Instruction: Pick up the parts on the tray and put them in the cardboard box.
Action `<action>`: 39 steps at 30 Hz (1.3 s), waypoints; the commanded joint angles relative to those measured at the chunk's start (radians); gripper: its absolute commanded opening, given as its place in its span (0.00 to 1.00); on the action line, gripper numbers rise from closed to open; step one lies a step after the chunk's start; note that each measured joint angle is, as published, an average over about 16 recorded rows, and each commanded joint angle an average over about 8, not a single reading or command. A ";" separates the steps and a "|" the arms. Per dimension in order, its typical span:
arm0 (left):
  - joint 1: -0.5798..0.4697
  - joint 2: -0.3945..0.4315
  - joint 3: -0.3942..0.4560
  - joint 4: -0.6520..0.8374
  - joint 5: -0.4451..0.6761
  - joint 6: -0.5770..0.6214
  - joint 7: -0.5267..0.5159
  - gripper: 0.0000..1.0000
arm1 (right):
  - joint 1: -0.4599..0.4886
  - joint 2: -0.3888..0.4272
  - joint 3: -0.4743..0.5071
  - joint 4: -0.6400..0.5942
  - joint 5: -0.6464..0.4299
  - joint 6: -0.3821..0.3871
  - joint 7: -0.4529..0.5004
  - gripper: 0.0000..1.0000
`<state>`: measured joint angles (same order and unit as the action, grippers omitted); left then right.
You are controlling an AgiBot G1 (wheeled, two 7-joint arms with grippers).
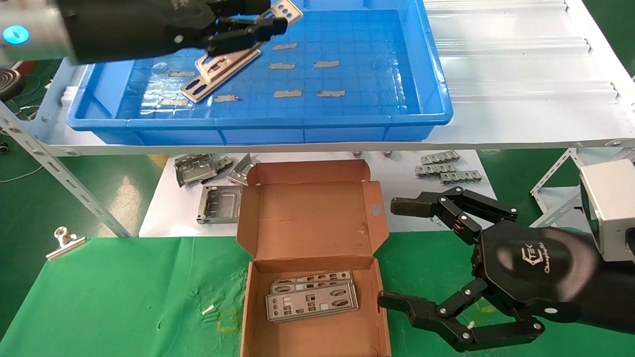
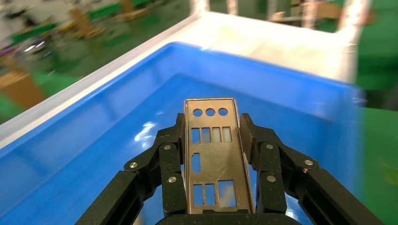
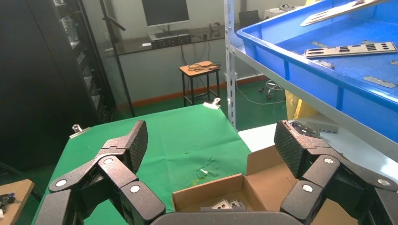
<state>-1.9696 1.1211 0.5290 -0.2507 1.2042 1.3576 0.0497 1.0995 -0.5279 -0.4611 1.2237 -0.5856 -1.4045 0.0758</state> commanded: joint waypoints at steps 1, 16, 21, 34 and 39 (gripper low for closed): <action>0.013 -0.026 -0.010 -0.027 -0.018 0.062 0.011 0.00 | 0.000 0.000 0.000 0.000 0.000 0.000 0.000 1.00; 0.486 -0.250 0.003 -0.743 -0.144 0.110 -0.026 0.00 | 0.000 0.000 0.000 0.000 0.000 0.000 0.000 1.00; 0.634 -0.213 0.036 -0.832 -0.059 -0.050 0.006 0.00 | 0.000 0.000 0.000 0.000 0.000 0.000 0.000 1.00; 0.752 -0.052 0.114 -0.699 0.078 -0.225 0.097 0.37 | 0.000 0.000 0.000 0.000 0.000 0.000 0.000 1.00; 0.750 -0.028 0.123 -0.649 0.096 -0.236 0.133 0.97 | 0.000 0.000 0.000 0.000 0.000 0.000 0.000 1.00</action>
<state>-1.2211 1.0923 0.6504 -0.8981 1.2950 1.1284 0.1842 1.0995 -0.5279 -0.4612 1.2237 -0.5856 -1.4045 0.0758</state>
